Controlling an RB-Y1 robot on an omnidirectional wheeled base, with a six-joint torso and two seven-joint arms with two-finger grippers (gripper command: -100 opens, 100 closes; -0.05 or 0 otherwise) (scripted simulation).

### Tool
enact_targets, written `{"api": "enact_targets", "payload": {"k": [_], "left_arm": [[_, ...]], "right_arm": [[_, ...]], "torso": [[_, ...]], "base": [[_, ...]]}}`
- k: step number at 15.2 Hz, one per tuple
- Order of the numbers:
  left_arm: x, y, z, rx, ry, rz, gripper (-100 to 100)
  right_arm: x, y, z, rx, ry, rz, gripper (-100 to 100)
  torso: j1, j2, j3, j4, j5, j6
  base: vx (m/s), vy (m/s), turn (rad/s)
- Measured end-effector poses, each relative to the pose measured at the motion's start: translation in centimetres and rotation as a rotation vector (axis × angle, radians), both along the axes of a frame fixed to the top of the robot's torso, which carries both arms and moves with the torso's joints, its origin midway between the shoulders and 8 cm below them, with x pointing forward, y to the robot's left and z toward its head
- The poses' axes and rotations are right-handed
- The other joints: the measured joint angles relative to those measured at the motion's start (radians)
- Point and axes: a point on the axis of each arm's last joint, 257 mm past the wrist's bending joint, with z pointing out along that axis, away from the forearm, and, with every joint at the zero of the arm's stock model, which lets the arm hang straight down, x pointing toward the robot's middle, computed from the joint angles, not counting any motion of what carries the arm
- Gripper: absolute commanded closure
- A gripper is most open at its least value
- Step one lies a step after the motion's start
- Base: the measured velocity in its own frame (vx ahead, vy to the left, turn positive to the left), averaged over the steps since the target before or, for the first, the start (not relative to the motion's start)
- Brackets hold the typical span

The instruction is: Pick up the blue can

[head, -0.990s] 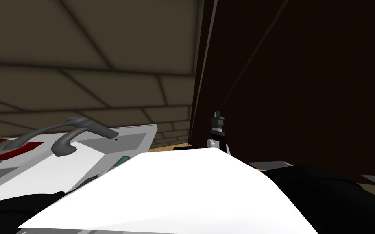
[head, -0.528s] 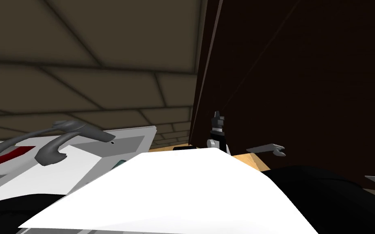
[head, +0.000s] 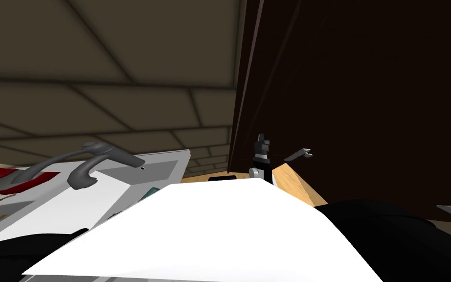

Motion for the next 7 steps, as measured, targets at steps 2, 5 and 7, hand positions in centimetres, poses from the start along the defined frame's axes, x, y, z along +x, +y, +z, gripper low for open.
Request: {"api": "enact_targets", "payload": {"k": [2, 5, 7], "left_arm": [[0.0, 0.0, 0.0, 0.001, 0.000, 0.000, 100], [-1.5, 0.3, 0.8, 0.003, 0.033, 0.009, 100], [-2.4, 0.3, 1.6, 0.002, 0.050, 0.014, 100]], "right_arm": [[0.0, 0.0, 0.0, 0.000, 0.000, 0.000, 0], [0.0, 0.0, 0.0, 0.000, 0.000, 0.000, 0], [0.0, 0.0, 0.0, 0.000, 0.000, 0.000, 0]], "torso": [[0.000, -0.001, 0.000, 0.000, 0.000, 0.000], [-0.005, -0.009, -0.005, -0.002, -0.001, 0.001], [-0.006, -0.010, -0.006, -0.002, -0.002, 0.001]], "base": [[0.030, -0.014, -0.009], [0.122, -0.064, -0.005], [0.091, -0.040, -0.009]]}}
